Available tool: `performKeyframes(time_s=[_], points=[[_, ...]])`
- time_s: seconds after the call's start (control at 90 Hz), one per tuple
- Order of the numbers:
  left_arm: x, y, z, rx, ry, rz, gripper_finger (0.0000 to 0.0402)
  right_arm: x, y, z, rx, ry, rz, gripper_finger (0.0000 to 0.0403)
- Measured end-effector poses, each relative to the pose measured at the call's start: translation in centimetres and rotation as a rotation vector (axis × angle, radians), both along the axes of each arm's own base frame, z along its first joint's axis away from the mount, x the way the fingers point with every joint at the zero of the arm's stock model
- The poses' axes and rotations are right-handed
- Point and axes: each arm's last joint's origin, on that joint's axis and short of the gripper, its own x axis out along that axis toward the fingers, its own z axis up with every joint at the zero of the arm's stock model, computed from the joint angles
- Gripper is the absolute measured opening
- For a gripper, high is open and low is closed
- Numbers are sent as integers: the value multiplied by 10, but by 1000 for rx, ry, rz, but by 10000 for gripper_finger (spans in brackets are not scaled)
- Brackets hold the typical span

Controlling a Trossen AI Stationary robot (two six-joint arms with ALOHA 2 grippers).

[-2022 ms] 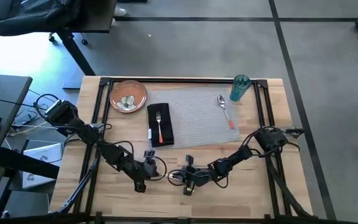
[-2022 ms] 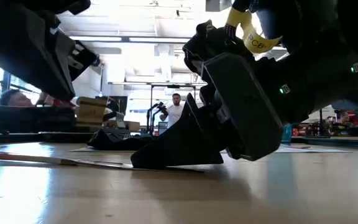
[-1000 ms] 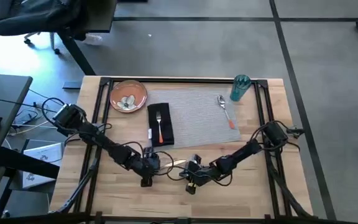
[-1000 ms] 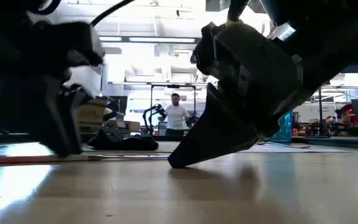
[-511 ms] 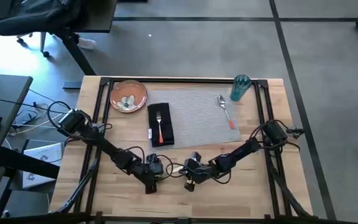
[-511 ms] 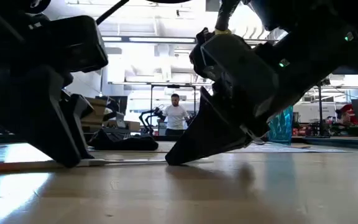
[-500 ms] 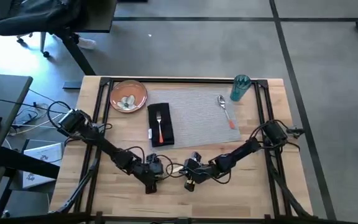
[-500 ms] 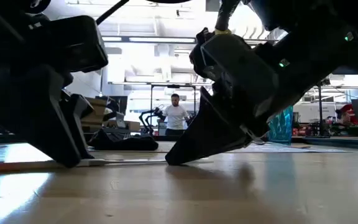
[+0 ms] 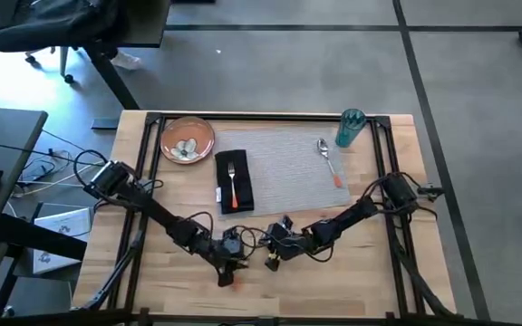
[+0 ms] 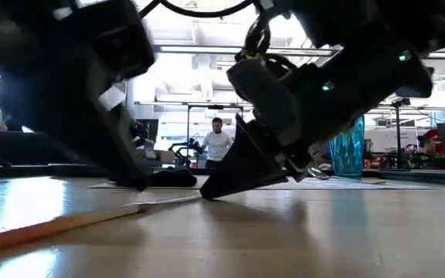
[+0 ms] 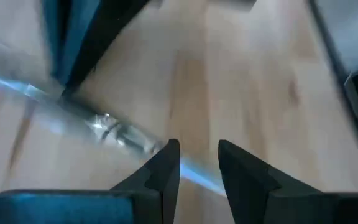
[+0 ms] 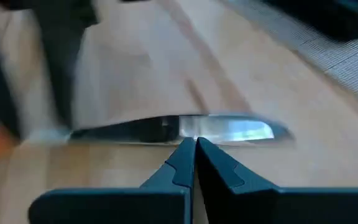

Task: Set table place
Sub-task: Put the orange table knife on the gray table mat beside the orange spoon

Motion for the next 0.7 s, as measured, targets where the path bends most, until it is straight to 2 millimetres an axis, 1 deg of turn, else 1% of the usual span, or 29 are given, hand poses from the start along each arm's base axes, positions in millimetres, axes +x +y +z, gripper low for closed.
performKeyframes(time_s=[0.111, 0.233, 0.333, 0.367, 0.422, 0.467, 0.544, 0.611, 0.7], points=[[7, 4, 6, 15, -13, -28, 92, 3, -7, 0, 42, -3, -31, 0], [9, 9, 25, 26, 7, -29, 92, 5, -11, 6, 133, 2, -3, 0], [0, 13, 42, 86, 40, -15, 92, 6, -12, 20, 235, -12, 26, 0], [-6, 14, 46, 120, 51, 0, 92, 6, -11, 24, 265, -23, 28, 0], [-18, 17, 49, 186, 80, 43, 92, 7, -10, 30, 324, -42, 17, 0], [-27, 18, 48, 232, 92, 82, 91, 7, -10, 33, 365, -61, -4, 0], [-42, 20, 37, 278, 95, 140, 87, 9, -9, 36, 389, -99, -37, 0], [-52, 20, 25, 271, 59, 178, 83, 10, -11, 36, 397, -124, -96, 0], [-58, 21, 9, 233, 6, 200, 76, 11, -18, 34, 458, -122, -193, 1]])
